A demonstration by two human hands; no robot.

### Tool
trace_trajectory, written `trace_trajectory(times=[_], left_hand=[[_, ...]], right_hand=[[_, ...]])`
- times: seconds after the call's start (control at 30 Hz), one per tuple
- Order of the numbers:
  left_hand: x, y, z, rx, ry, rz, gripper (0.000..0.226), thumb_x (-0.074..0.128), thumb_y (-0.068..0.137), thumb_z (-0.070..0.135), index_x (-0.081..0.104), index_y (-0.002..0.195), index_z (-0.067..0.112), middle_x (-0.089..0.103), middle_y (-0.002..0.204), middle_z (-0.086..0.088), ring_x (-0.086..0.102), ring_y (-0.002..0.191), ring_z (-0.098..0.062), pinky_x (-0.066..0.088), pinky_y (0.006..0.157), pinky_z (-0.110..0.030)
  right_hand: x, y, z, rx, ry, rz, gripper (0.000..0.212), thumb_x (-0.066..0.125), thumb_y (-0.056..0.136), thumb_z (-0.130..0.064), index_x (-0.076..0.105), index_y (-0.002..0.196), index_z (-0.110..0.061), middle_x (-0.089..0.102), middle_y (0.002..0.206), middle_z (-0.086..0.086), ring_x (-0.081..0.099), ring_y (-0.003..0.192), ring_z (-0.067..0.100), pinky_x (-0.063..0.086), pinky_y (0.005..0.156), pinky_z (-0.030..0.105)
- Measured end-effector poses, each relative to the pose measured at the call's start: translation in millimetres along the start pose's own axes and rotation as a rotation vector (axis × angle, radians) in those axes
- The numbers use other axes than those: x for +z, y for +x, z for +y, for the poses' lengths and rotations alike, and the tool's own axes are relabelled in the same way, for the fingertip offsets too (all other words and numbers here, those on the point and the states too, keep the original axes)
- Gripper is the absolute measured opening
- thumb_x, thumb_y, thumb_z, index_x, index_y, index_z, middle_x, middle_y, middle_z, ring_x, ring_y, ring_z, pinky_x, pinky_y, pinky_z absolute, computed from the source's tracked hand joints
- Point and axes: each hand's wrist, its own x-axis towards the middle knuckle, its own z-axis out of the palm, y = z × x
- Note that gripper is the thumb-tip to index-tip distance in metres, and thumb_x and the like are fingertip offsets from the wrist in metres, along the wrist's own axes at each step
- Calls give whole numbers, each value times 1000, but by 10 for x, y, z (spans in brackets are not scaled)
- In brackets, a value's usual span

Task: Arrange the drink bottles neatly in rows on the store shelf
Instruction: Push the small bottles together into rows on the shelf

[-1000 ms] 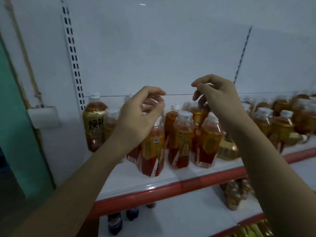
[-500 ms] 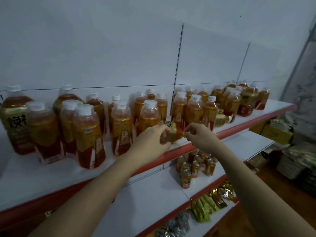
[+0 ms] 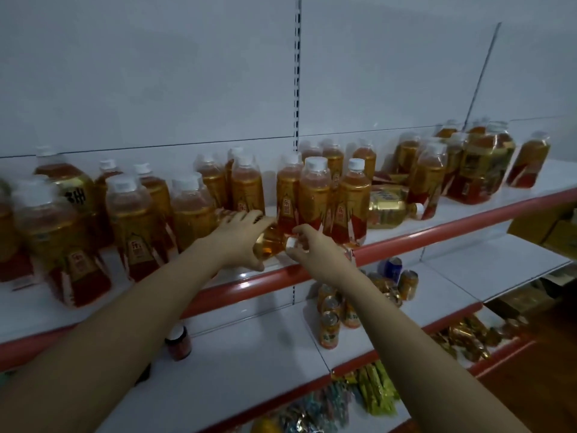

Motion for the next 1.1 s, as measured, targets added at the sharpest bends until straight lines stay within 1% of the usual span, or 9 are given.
trace_trajectory(times=[0.13, 0.3, 0.47, 0.63, 0.77, 0.83, 0.9, 0.97, 1.1], left_hand=[[-57, 114, -33, -25, -18, -110, 113, 80, 76, 45, 1, 156, 36, 0, 165, -2, 4, 151, -28, 14, 122, -50], [-98, 226, -114, 7, 0, -103, 111, 81, 76, 35, 4, 156, 35, 19, 157, -4, 22, 141, -30, 31, 115, -48], [-254, 246, -97, -5, -10, 124, 109, 87, 61, 43, 18, 145, 30, 27, 136, -6, 28, 125, -27, 45, 99, -44], [-391, 214, 54, -11, -546, 365, 93, 90, 56, 44, 25, 121, 30, 48, 120, -1, 57, 101, -21, 51, 78, -35], [-285, 254, 243, -154, -736, 530, 112, 88, 57, 51, 19, 143, 34, 40, 138, -7, 48, 123, -30, 47, 98, -47], [-226, 273, 322, -272, -772, 612, 113, 85, 62, 53, 14, 148, 34, 36, 142, -10, 39, 130, -33, 43, 103, -49], [-135, 263, 363, -422, -870, 727, 107, 81, 66, 50, 16, 148, 28, 35, 137, -11, 35, 130, -33, 40, 104, -47], [-14, 211, 413, -515, -1031, 837, 101, 79, 71, 50, 18, 147, 25, 33, 136, -10, 35, 130, -31, 40, 102, -45], [207, 98, 513, -485, -897, 891, 113, 81, 74, 44, 4, 154, 25, 26, 147, -9, 27, 135, -28, 36, 104, -43]], right_hand=[[94, 136, 40, -25, 53, -12, 39, 60, 100, -27, 48, 136, -17, 60, 116, -1, 56, 94, 9, 40, 67, 13], [248, 119, 72, -15, 373, 151, 9, 56, 102, -14, 57, 110, -19, 66, 96, 7, 65, 73, 4, 51, 60, 14], [48, 261, 32, -192, 226, 375, 12, 56, 102, -16, 61, 110, -23, 64, 106, -1, 63, 97, 13, 55, 85, 33], [-383, 395, -347, -436, 122, 548, 13, 51, 104, -13, 61, 113, -14, 63, 101, -1, 60, 89, 14, 48, 75, 26], [-509, 569, -552, -350, 182, 524, 23, 51, 105, -18, 54, 128, -17, 62, 117, -3, 61, 107, 13, 53, 90, 33], [-498, 592, -604, -284, 270, 483, 33, 54, 105, -24, 48, 136, -19, 57, 121, -8, 59, 107, 2, 53, 91, 26], [-379, 556, -579, -218, 386, 369, 48, 55, 103, -34, 38, 146, -21, 54, 124, -13, 56, 106, -6, 51, 92, 21], [-149, 498, -486, -170, 495, 218, 58, 53, 102, -44, 31, 152, -26, 52, 131, -15, 54, 119, -1, 49, 102, 26], [152, 461, -360, -146, 656, 131, 52, 43, 106, -41, 29, 155, -34, 45, 124, -31, 50, 106, -26, 44, 87, 3]])
